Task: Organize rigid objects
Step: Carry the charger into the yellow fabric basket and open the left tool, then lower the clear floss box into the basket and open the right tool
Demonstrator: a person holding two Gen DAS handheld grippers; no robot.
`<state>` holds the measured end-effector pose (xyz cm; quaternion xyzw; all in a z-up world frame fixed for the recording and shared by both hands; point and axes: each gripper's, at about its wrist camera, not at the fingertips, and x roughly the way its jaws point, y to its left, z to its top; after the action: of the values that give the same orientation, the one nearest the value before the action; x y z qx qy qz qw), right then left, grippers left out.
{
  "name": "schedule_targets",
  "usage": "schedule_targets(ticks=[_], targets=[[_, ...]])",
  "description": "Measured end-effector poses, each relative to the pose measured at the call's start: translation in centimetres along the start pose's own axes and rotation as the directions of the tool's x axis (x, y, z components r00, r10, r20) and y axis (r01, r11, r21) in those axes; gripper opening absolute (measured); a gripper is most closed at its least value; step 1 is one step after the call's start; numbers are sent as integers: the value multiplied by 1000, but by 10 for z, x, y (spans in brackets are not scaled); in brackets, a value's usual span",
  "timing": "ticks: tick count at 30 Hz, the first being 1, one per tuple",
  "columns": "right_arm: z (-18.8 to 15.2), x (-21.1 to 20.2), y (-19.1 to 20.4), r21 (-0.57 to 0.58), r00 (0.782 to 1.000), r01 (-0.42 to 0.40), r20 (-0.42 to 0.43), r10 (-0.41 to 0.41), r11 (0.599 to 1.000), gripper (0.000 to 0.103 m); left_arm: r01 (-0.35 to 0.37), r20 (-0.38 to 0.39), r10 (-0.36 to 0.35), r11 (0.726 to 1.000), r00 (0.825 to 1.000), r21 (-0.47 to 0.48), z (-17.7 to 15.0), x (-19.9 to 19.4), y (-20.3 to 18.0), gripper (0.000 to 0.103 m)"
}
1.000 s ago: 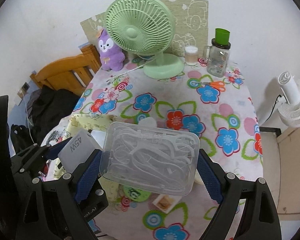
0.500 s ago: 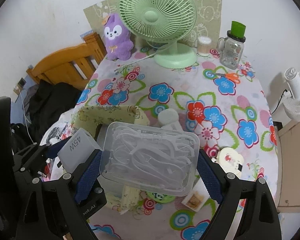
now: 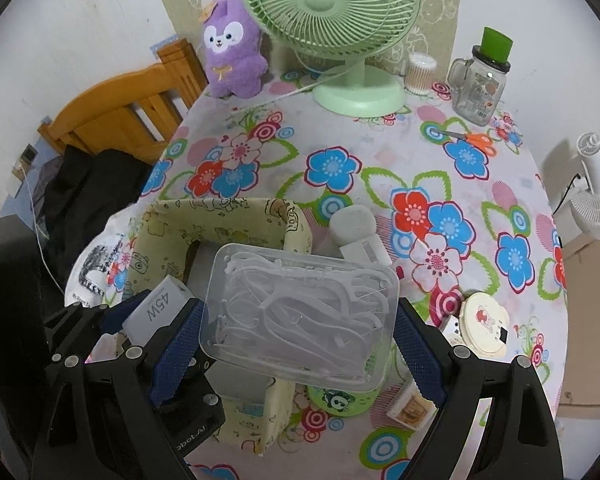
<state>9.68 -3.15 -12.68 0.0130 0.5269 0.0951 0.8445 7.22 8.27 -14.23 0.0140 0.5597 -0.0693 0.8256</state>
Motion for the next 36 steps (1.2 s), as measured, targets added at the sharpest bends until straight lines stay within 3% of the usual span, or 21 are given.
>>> schedule_targets(ticks=[2, 4, 6, 28, 36], targets=[[2, 4, 1, -1, 1000, -3, -5, 3, 1000, 92, -4, 13, 3, 1000, 1000, 17, 0, -2, -1, 71], [5, 7, 4, -2, 1000, -4, -7, 4, 1000, 92, -11, 29, 10, 1000, 1000, 29, 1, -6, 0, 85], [8, 11, 7, -8, 1000, -9, -7, 9, 1000, 92, -29, 47, 27, 999, 999, 43, 3, -9, 0, 90], [30, 52, 43, -29, 997, -56, -50, 54, 998, 95, -41, -29, 40, 999, 999, -20, 13, 3, 35, 96], [22, 45, 42, -23, 997, -71, -38, 70, 997, 95, -24, -21, 23, 1000, 999, -15, 12, -2, 32, 96]])
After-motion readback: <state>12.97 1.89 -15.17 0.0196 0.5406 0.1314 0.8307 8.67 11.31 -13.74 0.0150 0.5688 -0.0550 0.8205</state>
